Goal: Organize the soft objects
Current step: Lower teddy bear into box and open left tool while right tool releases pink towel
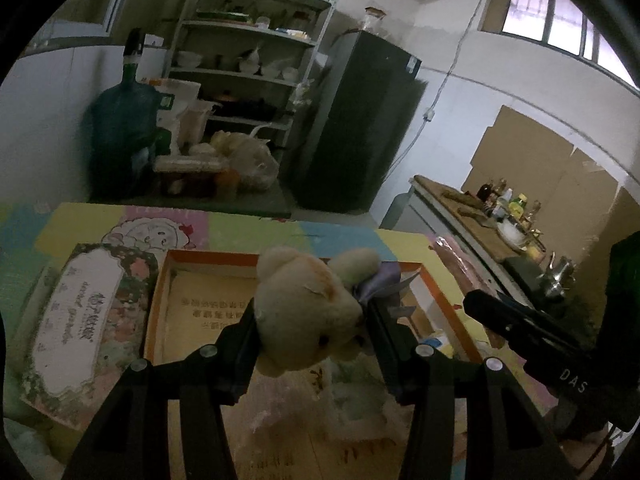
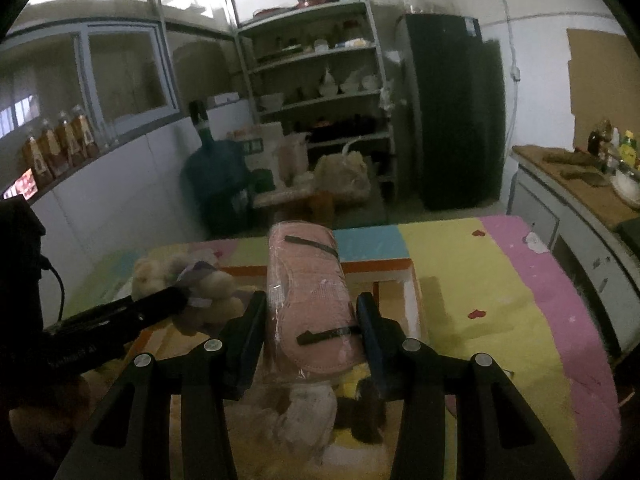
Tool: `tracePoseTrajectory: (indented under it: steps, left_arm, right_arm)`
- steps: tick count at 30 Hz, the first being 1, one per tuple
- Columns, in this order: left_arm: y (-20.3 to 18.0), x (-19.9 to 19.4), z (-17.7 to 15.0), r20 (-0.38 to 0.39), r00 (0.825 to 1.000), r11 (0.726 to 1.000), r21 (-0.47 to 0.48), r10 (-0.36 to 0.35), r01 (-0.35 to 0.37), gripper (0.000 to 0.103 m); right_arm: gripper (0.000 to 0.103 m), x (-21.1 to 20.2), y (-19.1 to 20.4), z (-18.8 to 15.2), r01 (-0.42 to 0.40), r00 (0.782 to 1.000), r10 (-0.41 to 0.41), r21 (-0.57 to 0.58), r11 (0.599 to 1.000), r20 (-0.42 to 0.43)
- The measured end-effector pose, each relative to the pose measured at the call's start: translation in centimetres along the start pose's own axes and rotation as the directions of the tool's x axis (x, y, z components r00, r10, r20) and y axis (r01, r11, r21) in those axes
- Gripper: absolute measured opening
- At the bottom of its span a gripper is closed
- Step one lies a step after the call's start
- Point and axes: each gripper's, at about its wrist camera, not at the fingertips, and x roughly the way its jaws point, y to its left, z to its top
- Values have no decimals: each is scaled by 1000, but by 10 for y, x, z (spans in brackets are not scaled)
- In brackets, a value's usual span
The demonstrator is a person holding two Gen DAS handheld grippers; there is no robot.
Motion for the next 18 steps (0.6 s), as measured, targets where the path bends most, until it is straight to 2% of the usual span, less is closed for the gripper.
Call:
tracePoseTrajectory:
  steps: [10,18]
  left_arm:
    - [8,35,-2,-69,996,998,-26,52,-54,52]
    - [15,44,-1,-107,993,995,-73,53,-61,55]
  right_arm:
    - [47,43,-9,-4,-34,995,36,25,999,-96]
    - [47,63,-12,-13,-54,984,59,33,998,-170]
